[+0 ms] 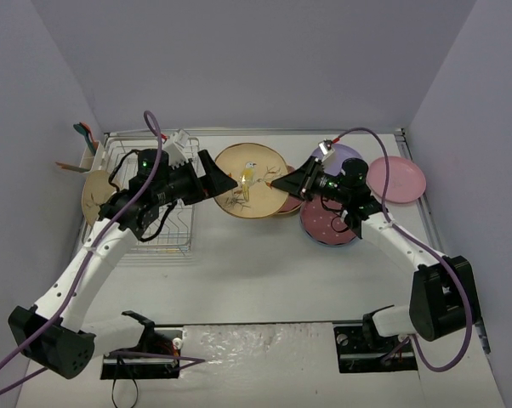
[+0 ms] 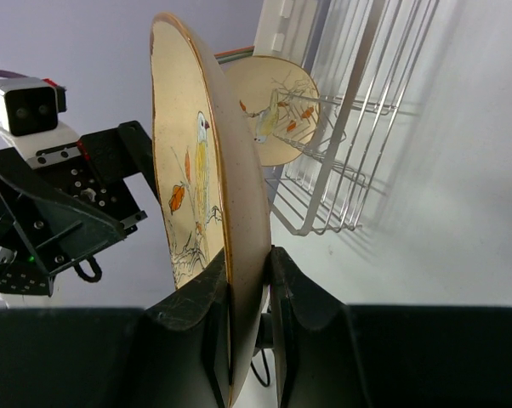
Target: Load the plates into the dish rack
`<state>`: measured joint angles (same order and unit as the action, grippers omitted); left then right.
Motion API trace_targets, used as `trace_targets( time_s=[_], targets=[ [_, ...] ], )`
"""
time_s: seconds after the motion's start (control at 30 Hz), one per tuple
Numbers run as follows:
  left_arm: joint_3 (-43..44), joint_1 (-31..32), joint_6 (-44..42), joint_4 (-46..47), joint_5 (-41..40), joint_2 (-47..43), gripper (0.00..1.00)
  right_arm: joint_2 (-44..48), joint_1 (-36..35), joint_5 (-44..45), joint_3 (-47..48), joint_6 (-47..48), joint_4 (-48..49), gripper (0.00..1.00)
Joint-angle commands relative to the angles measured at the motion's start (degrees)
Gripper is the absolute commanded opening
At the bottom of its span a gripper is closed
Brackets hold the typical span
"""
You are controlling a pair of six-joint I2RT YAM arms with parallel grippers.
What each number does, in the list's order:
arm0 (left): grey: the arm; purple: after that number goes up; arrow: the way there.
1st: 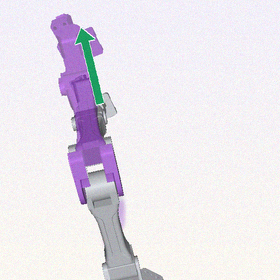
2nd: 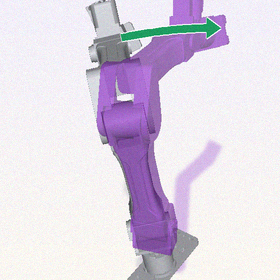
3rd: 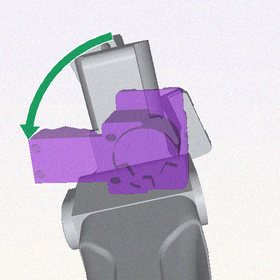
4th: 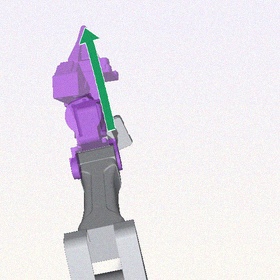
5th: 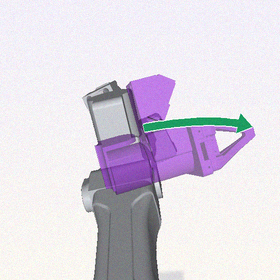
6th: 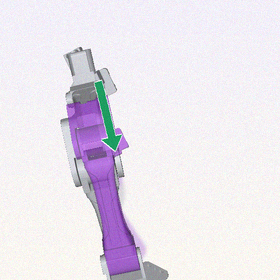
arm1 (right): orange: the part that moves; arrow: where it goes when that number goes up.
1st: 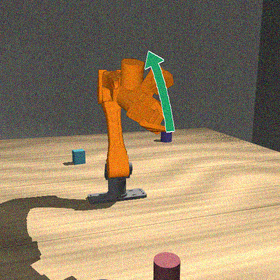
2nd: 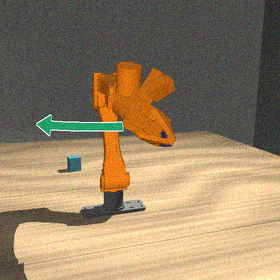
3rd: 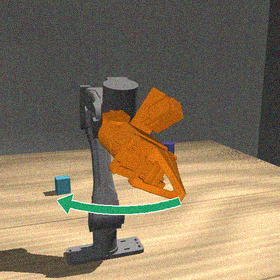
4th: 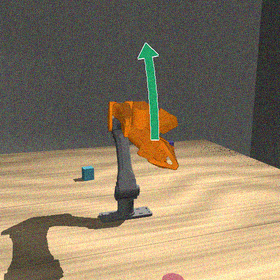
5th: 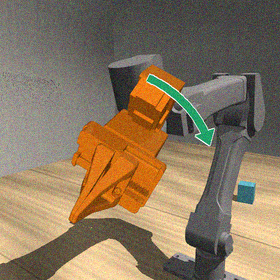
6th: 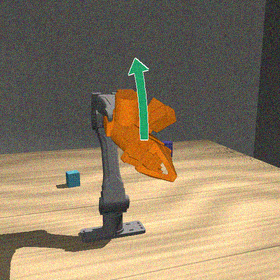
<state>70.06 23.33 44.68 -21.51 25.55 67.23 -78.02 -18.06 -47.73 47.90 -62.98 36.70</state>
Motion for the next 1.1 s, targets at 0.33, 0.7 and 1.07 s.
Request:
trace_targets(
  time_s=[0.33,0.7,1.07],
  targets=[
    [2.2,1.1,6.5,7.7,2.8,-1.2,0.5,4.6,-3.9,-3.5,6.0,-0.7,13.6,0.0],
    [1.9,0.9,5.6,6.6,2.6,-3.9,0.0,5.7,-3.9,-3.4,5.8,5.1,7.3,0.01],
    [10.5,-0.3,-9.0,-7.3,-8.2,-6.0,0.0,7.2,-3.2,0.4,8.5,20.8,-10.8,0.85]
  ],
)
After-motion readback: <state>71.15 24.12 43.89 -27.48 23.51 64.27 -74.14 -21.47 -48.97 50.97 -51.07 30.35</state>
